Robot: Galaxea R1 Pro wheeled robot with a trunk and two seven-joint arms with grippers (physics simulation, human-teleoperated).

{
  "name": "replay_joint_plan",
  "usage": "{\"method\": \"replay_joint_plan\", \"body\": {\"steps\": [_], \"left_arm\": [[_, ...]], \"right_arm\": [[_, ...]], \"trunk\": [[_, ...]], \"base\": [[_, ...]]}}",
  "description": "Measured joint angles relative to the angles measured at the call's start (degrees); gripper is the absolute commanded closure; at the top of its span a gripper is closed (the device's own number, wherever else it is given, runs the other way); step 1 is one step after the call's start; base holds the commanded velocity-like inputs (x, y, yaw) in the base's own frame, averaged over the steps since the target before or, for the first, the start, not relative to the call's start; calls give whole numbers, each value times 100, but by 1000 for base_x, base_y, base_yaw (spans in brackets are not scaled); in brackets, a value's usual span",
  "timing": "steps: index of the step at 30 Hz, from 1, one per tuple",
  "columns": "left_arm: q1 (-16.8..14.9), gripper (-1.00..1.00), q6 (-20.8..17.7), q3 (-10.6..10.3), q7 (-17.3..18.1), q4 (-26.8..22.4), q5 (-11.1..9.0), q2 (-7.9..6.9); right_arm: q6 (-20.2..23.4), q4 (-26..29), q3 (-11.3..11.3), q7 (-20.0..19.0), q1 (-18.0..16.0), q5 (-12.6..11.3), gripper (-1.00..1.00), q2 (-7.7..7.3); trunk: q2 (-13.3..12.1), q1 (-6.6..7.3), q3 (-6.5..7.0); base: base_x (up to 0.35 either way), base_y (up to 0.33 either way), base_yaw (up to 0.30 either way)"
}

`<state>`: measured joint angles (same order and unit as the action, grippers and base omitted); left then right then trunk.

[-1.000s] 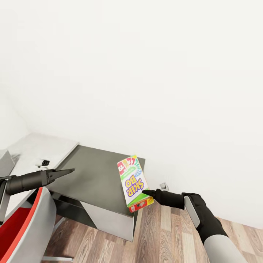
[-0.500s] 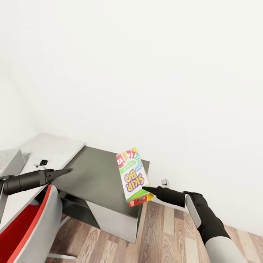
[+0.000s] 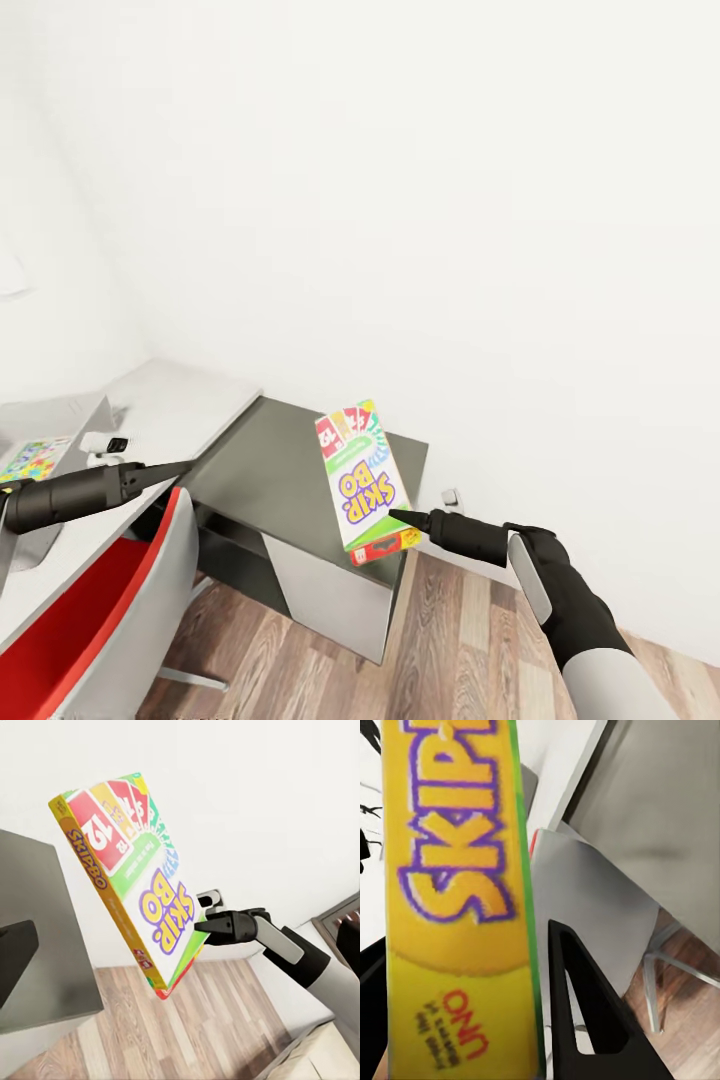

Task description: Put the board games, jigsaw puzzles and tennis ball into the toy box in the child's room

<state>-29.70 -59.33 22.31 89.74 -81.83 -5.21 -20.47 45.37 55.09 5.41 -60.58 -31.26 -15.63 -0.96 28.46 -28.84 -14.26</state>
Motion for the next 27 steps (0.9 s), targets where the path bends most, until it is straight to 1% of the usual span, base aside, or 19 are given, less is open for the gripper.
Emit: {"method": "replay_joint_plan", "body": {"steps": [7,14,27], "left_arm": [[2,-100,0,2,0,0,1,-1],[2,-100,0,2,0,0,4,-1],[3,-100,0,-4,0,0,-13,-1]], "right_arm": [[-19,0,0,27,0,4,100,7],[-34,-1,-1,45,0,19,100,9],[-40,0,0,51,0,12,100,10]], "trunk": [[-282,153,184],[-564,309,360],[-566,309,452]], "base": [[-205,0,188],[-38,0,207],[-1,0,209]]}}
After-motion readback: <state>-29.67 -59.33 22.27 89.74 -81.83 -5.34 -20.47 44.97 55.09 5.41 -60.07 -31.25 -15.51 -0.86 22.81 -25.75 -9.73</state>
